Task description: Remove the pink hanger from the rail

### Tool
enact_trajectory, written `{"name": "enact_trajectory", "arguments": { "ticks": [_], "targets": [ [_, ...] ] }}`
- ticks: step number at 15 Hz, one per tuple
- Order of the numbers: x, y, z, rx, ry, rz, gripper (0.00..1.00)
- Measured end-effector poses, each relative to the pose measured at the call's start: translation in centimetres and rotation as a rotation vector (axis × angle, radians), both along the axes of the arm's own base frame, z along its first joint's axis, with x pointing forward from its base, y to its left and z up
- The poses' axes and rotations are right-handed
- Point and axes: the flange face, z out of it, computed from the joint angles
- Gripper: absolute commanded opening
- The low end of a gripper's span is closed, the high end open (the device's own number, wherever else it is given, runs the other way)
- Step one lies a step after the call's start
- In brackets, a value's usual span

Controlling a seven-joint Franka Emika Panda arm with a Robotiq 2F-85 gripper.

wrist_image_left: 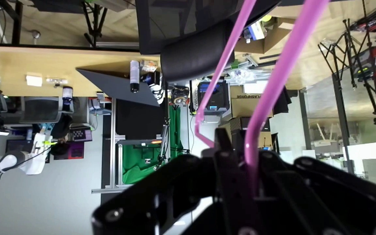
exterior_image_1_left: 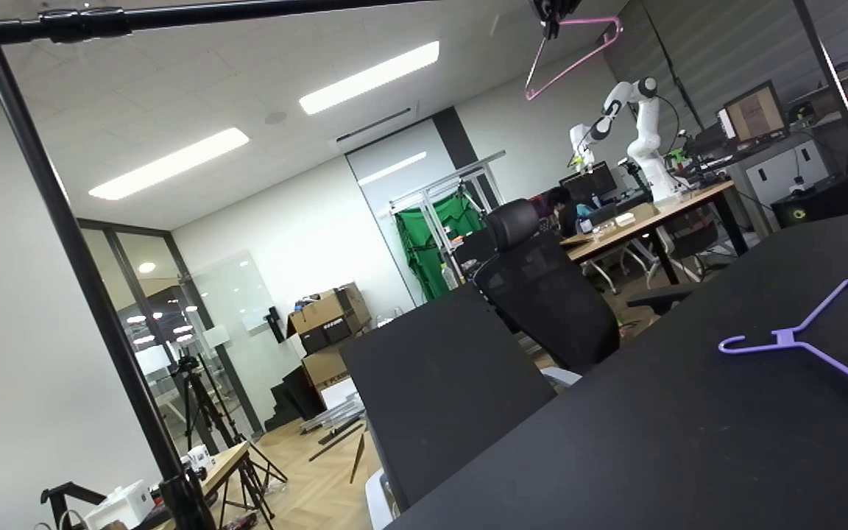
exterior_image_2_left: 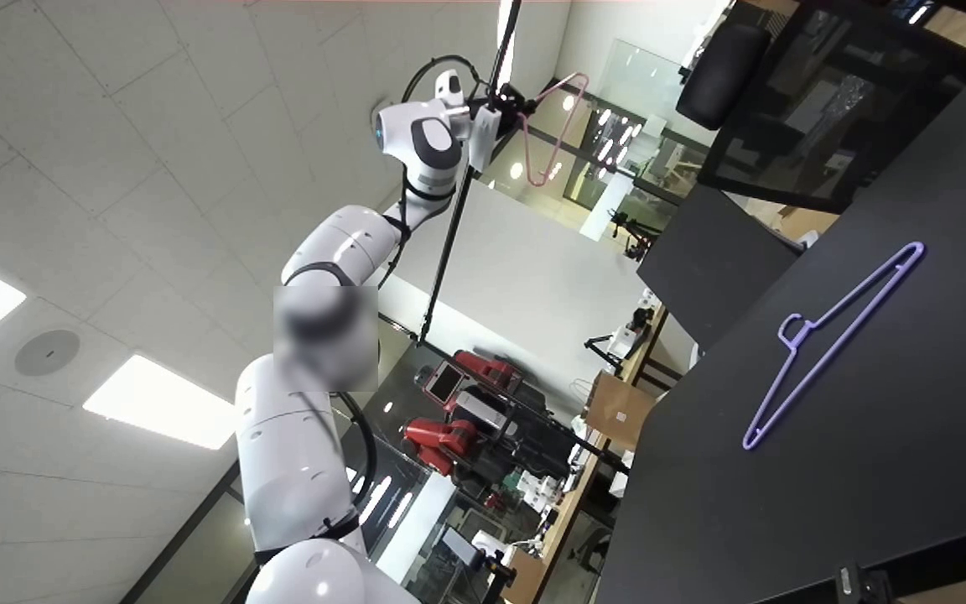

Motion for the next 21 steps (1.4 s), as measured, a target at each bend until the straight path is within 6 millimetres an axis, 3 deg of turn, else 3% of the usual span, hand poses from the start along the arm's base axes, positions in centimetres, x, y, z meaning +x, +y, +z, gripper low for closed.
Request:
{"name": "enact_trajectory", "arguments": {
  "ticks": [11, 15, 21],
  "targets": [
    [-2.5, 0.5, 3.6, 0.03, 0.091, 0.025, 0.02],
    [-4.0, 0.7, 2.6, 0.053, 0.179, 0.047, 0.02],
    [-7.3, 0.2, -2.5, 0.022, 0.32, 0.111, 0.02]
  ]
}}
